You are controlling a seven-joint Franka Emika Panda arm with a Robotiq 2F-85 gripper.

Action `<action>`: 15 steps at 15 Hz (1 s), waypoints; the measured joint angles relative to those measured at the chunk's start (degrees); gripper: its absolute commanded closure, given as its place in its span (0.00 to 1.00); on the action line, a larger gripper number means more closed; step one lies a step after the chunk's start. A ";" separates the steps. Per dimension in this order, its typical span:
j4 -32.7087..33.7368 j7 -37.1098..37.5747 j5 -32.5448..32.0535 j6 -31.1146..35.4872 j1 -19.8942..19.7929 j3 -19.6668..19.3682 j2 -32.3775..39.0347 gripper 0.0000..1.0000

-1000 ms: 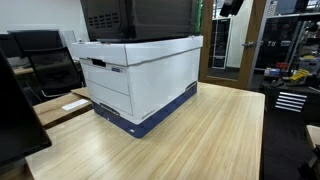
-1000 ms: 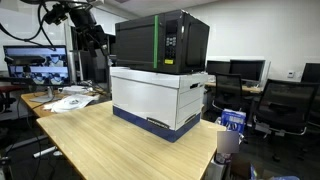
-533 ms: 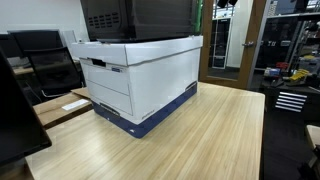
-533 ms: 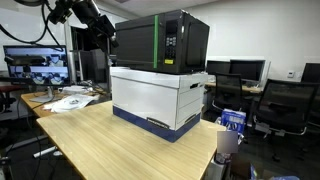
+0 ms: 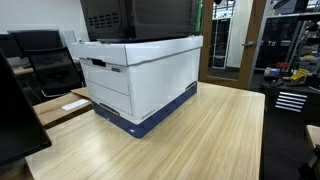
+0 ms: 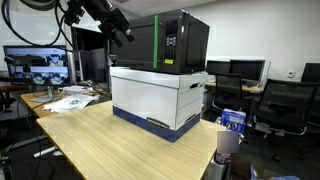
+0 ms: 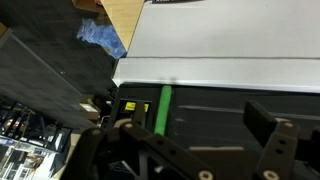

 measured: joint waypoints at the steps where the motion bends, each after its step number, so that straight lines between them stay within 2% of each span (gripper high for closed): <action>1: 0.15 0.00 0.00 0.51 -0.28 -0.05 0.37 0.00; 8: 4.81 0.00 0.00 8.53 -2.86 -0.17 7.95 0.00; 12: 7.22 -0.24 0.00 11.86 -2.27 -0.26 12.62 0.00; 15: 8.42 -1.65 0.13 13.25 -0.37 -1.31 15.08 0.00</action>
